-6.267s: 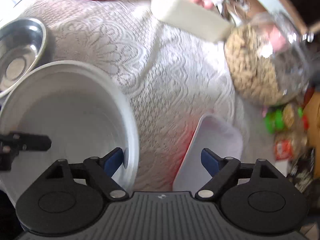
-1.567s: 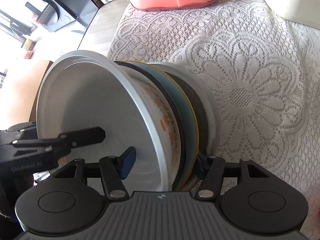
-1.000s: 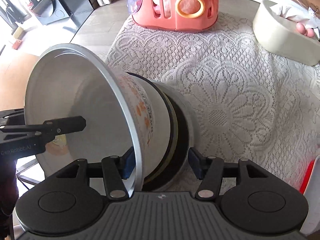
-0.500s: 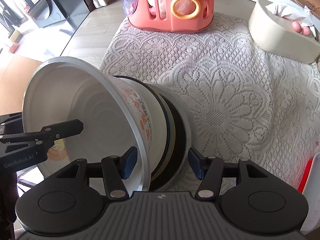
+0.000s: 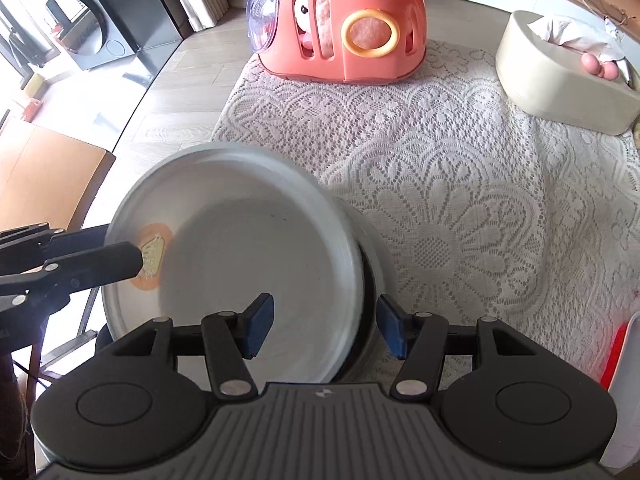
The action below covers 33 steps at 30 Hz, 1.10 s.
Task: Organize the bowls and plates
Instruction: 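Carry the bowl stack with both grippers over the steel basin and lower it, then open both grippers and lift them off the bowl stack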
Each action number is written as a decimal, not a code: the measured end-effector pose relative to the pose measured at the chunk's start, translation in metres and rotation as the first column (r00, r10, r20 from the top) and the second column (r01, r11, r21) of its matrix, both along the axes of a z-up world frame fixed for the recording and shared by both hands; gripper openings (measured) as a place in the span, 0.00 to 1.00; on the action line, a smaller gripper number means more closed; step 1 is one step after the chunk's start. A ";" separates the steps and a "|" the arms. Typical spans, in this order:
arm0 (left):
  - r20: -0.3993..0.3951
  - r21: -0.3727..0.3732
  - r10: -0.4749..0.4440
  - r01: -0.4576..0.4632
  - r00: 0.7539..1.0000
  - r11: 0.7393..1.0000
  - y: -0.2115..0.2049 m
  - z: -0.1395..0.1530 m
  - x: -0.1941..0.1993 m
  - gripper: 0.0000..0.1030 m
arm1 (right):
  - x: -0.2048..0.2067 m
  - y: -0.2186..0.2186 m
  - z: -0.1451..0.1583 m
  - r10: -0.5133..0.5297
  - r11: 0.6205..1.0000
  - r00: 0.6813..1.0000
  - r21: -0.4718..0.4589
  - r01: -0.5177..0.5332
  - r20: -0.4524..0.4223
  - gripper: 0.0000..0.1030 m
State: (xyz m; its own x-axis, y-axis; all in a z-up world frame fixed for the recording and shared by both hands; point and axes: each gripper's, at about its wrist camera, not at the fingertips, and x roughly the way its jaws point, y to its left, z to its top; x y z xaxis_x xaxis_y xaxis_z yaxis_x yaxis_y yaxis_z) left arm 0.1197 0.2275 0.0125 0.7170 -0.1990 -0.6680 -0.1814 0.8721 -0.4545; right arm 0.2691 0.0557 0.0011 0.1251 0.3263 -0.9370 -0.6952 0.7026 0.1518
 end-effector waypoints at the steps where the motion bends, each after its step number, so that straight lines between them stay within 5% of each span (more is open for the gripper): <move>1: -0.013 0.006 0.015 -0.015 1.000 1.000 0.001 -0.002 0.001 0.32 | 0.000 -0.001 0.001 -0.001 1.000 1.000 0.004 0.001 -0.001 0.55; 6: -0.062 0.015 0.083 -0.082 0.995 0.997 0.012 -0.010 0.002 0.31 | 0.000 -0.005 0.009 -0.001 1.000 1.000 0.022 0.001 0.006 0.55; 19: -0.144 0.014 0.086 -0.085 0.986 0.996 0.015 -0.027 0.005 0.27 | -0.001 -0.002 0.010 -0.008 0.999 1.000 0.042 0.008 0.007 0.57; 22: -0.123 0.003 0.078 -0.079 0.989 0.997 0.015 -0.024 0.003 0.26 | -0.011 -0.003 0.016 0.044 0.995 0.999 0.091 -0.042 -0.022 0.57; 26: -0.073 0.028 0.098 -0.096 0.993 0.995 0.011 -0.012 -0.002 0.26 | -0.024 -0.004 0.023 0.093 0.991 0.994 0.089 -0.098 0.057 0.57; 30: 0.021 0.104 0.130 -0.132 0.991 0.986 0.004 0.014 -0.010 0.26 | -0.018 -0.039 0.032 0.023 0.987 0.990 0.155 -0.046 0.142 0.57; 33: 0.106 0.157 0.103 -0.119 0.989 0.980 -0.014 0.038 -0.009 0.26 | -0.013 -0.086 0.039 -0.072 0.983 0.957 0.180 0.021 0.281 0.63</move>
State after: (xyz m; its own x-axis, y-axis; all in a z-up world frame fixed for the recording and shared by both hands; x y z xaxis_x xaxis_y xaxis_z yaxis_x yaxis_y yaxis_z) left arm 0.1103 0.2137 0.0503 0.7913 -0.0089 -0.6113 -0.2433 0.9127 -0.3282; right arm 0.2562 -0.0306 0.0399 0.3973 0.4677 -0.7896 -0.6947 0.7155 0.0743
